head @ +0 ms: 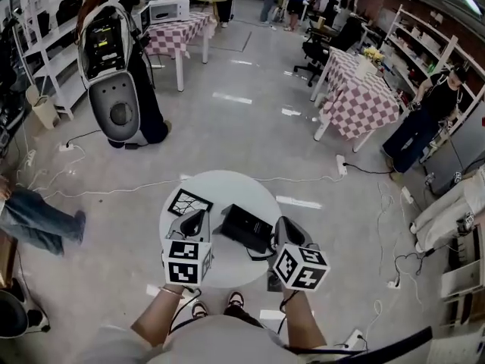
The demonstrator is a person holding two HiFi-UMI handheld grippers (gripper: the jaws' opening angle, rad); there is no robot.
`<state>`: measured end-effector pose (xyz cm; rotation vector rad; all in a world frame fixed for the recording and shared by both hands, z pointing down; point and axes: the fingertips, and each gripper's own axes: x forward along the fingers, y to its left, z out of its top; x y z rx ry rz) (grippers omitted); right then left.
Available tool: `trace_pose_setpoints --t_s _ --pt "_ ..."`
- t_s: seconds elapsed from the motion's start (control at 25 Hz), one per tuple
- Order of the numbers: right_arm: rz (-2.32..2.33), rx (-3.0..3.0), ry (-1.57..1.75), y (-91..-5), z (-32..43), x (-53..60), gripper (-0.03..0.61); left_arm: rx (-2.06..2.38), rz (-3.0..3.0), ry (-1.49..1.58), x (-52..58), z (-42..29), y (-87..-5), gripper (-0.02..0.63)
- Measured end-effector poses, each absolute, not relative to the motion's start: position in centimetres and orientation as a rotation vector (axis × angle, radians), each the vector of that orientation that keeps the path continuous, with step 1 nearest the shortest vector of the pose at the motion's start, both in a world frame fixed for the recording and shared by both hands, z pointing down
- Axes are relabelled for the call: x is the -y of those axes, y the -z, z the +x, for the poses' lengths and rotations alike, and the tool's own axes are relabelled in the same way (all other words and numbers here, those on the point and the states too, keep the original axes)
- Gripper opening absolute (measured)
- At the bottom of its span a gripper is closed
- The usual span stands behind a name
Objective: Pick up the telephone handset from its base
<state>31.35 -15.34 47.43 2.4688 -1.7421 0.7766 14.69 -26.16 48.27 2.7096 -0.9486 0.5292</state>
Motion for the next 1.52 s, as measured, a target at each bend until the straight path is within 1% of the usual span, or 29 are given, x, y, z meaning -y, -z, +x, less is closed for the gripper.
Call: trace_pose_setpoints --t_s 0.32,0.64,1.16,1.52 --pt "2.47 1.691 -0.859 -49.3 31.2 12.9 0.025 0.926 2.679 -0.597 24.1 14.1 -49.9 0.009" --pt "2.418 1.666 -0.958 -52.3 30.9 11.6 0.025 0.9 2.616 -0.708 22.1 13.9 -53.4 0.009" --pt "2.265 1.705 -1.058 -57.4 29.2 12.2 0.025 0.937 2.552 -0.853 21.1 12.1 -58.1 0.009" --pt "2.139 1.757 -1.073 -60.2 27.8 13.3 0.025 1.013 2.438 -0.882 20.9 9.3 -61.0 0.009"
